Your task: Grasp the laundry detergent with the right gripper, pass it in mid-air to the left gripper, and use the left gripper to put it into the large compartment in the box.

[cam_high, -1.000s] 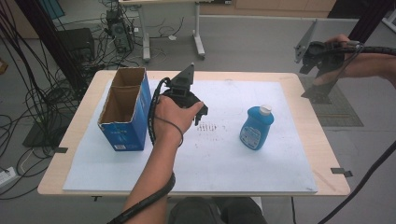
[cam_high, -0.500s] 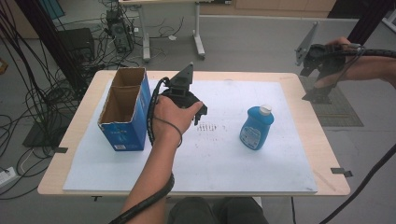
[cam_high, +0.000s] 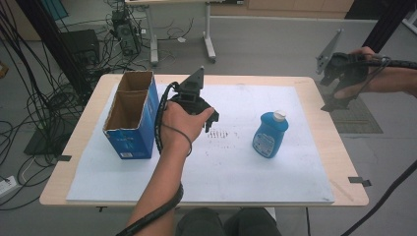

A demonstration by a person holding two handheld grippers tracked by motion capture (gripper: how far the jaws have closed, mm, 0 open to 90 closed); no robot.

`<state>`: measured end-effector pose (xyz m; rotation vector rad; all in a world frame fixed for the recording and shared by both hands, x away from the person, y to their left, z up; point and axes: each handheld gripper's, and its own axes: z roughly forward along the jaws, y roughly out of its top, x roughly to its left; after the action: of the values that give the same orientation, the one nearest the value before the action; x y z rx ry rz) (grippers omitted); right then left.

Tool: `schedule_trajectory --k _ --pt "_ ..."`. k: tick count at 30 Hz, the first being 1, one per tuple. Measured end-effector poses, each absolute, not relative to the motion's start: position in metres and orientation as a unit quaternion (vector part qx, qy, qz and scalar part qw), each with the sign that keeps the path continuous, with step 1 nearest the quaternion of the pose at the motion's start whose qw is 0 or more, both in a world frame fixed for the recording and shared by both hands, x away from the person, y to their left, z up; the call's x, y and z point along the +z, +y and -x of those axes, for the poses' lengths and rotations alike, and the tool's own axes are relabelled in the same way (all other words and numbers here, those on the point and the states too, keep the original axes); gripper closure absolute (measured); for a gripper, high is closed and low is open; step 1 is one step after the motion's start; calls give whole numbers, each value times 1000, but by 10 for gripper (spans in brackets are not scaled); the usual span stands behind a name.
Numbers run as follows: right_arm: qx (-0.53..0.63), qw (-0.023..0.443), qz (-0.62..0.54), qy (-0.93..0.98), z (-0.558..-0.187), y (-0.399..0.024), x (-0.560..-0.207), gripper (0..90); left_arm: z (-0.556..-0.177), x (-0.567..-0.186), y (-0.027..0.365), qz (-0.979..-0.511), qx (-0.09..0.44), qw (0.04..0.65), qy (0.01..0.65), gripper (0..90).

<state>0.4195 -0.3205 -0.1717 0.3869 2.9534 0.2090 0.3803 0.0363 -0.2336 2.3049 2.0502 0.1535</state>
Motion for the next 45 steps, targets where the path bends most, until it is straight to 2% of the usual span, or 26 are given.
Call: schedule_trajectory --k 22,45 --pt "152 81 -189 967 -389 -343 -215 48 -373 -227 40 -749 50 38 660 51" --pt "241 98 -263 929 -356 -343 -301 39 -370 -229 43 -751 50 36 658 51"
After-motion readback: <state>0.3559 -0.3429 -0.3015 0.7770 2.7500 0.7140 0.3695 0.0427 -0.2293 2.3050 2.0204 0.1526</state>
